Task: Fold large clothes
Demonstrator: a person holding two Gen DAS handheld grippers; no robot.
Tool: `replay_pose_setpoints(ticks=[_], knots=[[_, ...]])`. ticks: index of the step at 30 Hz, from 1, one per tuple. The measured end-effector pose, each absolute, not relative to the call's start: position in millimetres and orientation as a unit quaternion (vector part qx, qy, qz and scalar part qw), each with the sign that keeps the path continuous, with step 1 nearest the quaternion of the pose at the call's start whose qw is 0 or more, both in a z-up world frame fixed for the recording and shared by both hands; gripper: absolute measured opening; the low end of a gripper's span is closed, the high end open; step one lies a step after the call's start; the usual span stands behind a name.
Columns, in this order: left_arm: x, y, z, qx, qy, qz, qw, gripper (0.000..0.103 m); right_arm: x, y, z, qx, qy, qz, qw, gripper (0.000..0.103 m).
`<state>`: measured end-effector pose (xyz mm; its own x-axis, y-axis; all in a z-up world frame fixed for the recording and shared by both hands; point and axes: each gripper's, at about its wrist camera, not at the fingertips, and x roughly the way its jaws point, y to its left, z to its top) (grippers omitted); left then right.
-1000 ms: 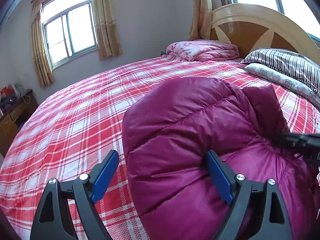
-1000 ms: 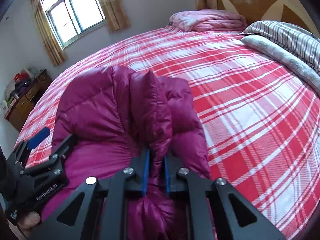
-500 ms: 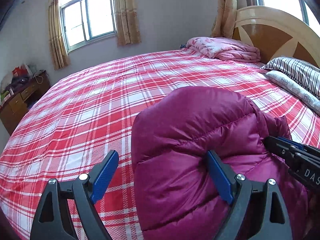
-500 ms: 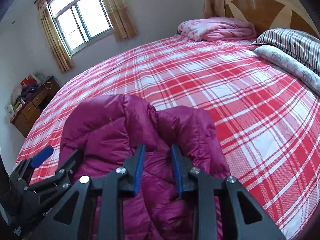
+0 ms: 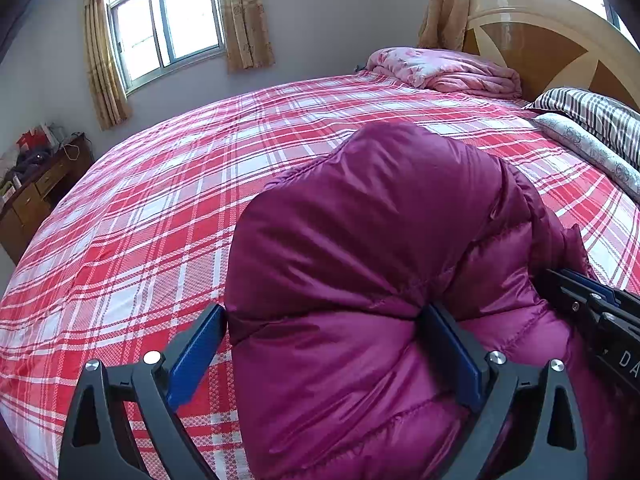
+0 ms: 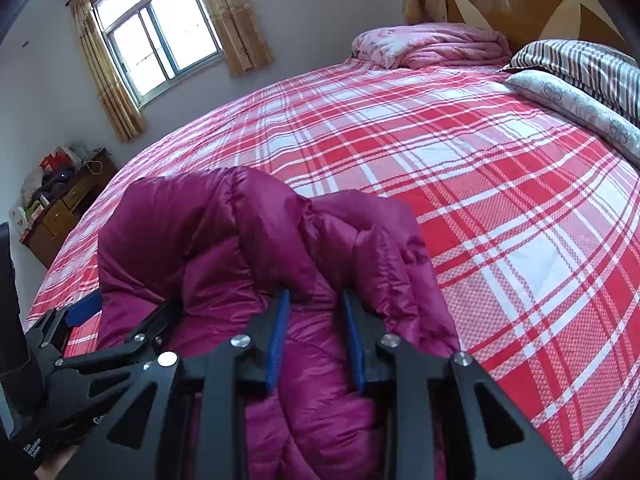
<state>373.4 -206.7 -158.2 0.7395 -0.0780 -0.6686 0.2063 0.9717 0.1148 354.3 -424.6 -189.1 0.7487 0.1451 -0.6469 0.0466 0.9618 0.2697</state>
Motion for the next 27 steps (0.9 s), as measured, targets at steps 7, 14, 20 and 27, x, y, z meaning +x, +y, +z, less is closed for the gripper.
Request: replay_pose_setpoints(ticks=[7, 14, 20, 27], knots=[[373.3, -213.0, -161.4, 0.102, 0.351, -0.072, 0.928, 0.1, 355.1, -426.2, -192.0, 0.14, 0.354, 0.026, 0.924, 0.03], [375.5, -213.3, -164.6, 0.104, 0.356, -0.072, 0.926, 0.101, 357.3, -424.7, -195.0, 0.135, 0.361, 0.022, 0.923, 0.03], [380.8, -215.3, -166.9, 0.103, 0.364, -0.076, 0.922, 0.101, 358.3, -424.0, -195.5, 0.135, 0.363, 0.022, 0.922, 0.03], [382.5, -215.1, -169.1, 0.103, 0.37, -0.08, 0.92, 0.102, 360.2, -422.7, -196.6, 0.132, 0.366, 0.019, 0.921, 0.03]])
